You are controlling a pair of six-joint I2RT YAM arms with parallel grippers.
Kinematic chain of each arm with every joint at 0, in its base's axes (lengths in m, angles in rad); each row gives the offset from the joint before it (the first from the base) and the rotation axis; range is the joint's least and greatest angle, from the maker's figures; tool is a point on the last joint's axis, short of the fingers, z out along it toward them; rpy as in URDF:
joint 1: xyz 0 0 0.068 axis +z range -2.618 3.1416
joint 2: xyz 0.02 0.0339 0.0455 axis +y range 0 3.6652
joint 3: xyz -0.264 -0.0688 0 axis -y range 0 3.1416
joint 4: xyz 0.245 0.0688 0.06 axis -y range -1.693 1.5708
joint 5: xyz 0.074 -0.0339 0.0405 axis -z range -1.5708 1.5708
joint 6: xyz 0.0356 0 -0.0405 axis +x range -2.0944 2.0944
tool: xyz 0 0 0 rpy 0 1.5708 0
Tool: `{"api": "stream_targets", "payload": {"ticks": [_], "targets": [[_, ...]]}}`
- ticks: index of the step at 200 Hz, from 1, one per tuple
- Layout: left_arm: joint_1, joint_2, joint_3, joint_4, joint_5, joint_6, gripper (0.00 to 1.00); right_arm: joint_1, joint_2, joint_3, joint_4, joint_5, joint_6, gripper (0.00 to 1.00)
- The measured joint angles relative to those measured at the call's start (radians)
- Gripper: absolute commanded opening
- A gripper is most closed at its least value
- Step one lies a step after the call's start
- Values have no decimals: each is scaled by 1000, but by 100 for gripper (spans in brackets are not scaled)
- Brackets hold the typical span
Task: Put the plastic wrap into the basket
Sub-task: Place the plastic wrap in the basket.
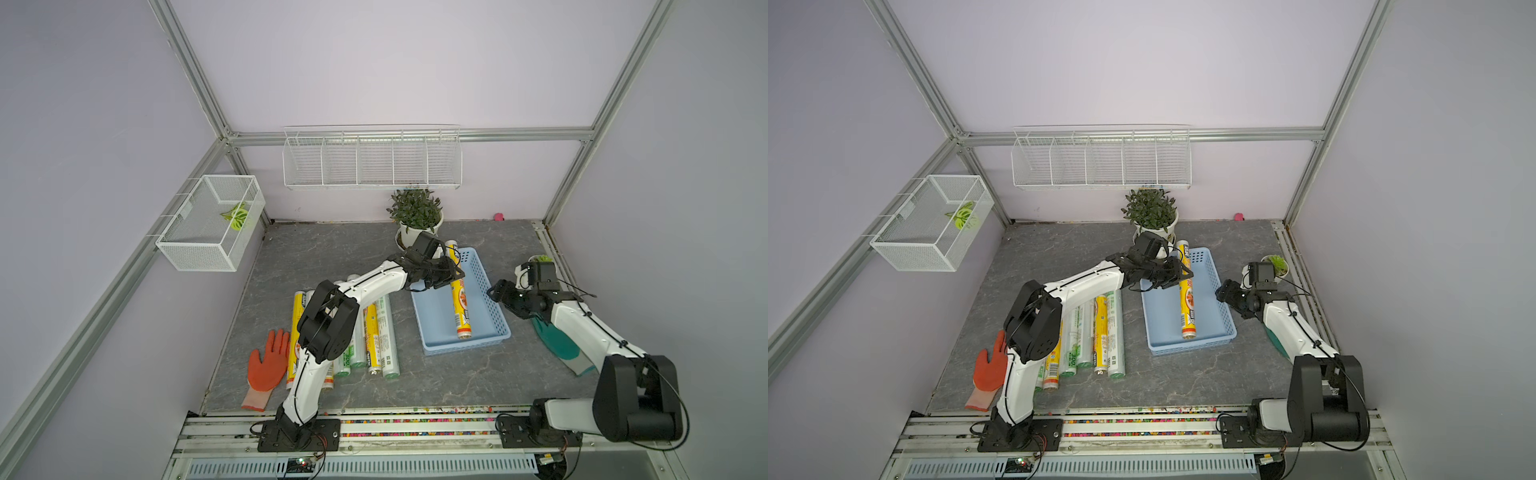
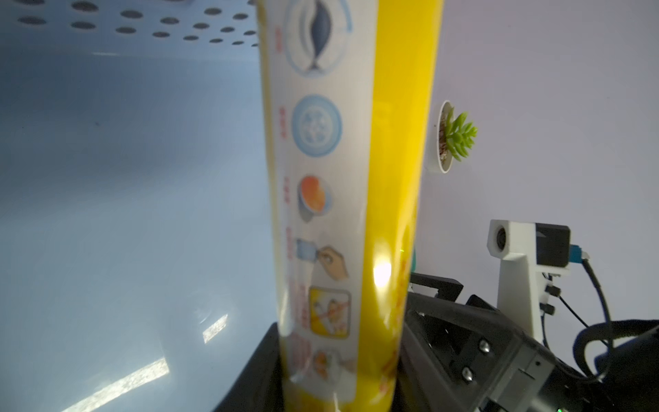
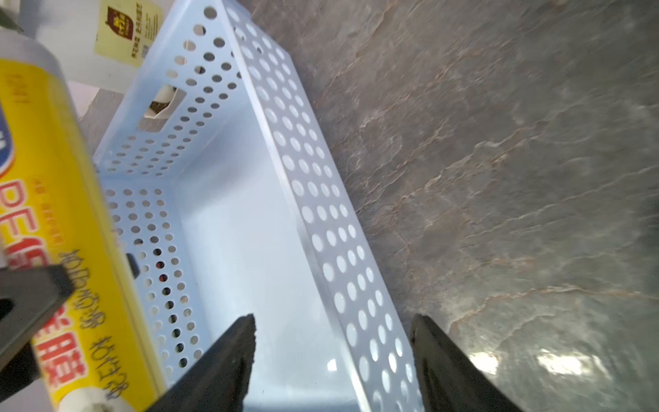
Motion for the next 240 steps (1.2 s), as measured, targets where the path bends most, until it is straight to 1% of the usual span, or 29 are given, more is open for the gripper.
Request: {"api": "stream_targets", "payload": {"ticks": [28,54,87,102,115,133,149,165,192,240], "targets": [[3,23,3,-11,19,-20,6,0,-9,-73,50,-99,8,74],[2,44,3,-11,38,-37,7,5,-49,-137,76,-151,20,74],[0,100,28,-13,62,-48,7,26,-94,-171,115,-214,32,76],[-2,125,45,-24,68,-48,8,36,-94,-169,112,-206,31,77],[-5,148,66,-29,76,-48,8,37,-94,-163,93,-167,31,78],[-11,166,79,-30,78,-48,10,36,-95,-158,78,-126,31,78],[-19,172,82,-30,78,-48,11,36,-96,-157,78,-119,33,79],[-26,189,110,-36,86,-48,15,36,-96,-156,78,-121,39,79],[-38,240,177,-36,97,-48,27,36,-95,-151,83,-132,44,79],[-50,300,208,-49,108,-55,38,36,-95,-151,83,-138,52,79]]}}
